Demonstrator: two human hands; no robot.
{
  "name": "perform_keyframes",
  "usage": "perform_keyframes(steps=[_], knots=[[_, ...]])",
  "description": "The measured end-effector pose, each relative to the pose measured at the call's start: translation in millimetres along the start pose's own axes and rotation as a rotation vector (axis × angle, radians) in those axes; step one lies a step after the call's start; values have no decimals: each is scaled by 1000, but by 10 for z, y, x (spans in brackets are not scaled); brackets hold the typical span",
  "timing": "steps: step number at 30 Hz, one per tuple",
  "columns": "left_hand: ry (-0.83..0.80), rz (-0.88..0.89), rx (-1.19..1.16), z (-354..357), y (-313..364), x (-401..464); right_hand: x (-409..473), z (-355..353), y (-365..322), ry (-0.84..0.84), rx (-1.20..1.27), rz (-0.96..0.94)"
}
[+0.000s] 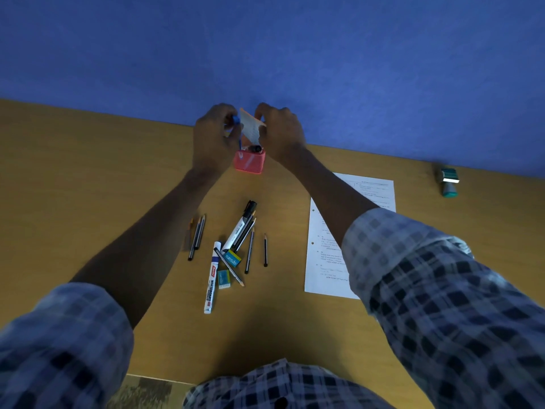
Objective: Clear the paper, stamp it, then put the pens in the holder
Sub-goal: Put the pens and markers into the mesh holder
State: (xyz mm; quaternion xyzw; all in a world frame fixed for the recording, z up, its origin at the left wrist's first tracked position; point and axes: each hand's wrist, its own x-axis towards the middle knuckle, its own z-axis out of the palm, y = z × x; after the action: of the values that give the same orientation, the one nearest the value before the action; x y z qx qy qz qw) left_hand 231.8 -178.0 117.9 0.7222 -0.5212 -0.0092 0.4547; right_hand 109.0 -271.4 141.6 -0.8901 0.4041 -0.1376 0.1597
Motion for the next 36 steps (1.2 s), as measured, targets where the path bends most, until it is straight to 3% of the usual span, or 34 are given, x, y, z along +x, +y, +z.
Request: perform_keyframes(steps=[5,9,16,24,28,32,36], knots=[[-64,-8,136,83,-142,-117,70,66,-12,-79,-196,0],[2,-41,192,97,-158,-147,61,174,-16,-81,-279,-22],[-39,-40,199,93,-159,-127,-15,321,17,-81,-171,-32],[-26,-104,214,8,-134,-273,-195,319,157,258,4,-106],[-3,-128,200,-63,-197,-490,-420,367,180,323,66,-136],[-99,-214,296,-98,-332,-762,-704,513,166,248,130,-105],[-307,-271,316,-75,-365,-1015,-938,729,171,-30,106,36]])
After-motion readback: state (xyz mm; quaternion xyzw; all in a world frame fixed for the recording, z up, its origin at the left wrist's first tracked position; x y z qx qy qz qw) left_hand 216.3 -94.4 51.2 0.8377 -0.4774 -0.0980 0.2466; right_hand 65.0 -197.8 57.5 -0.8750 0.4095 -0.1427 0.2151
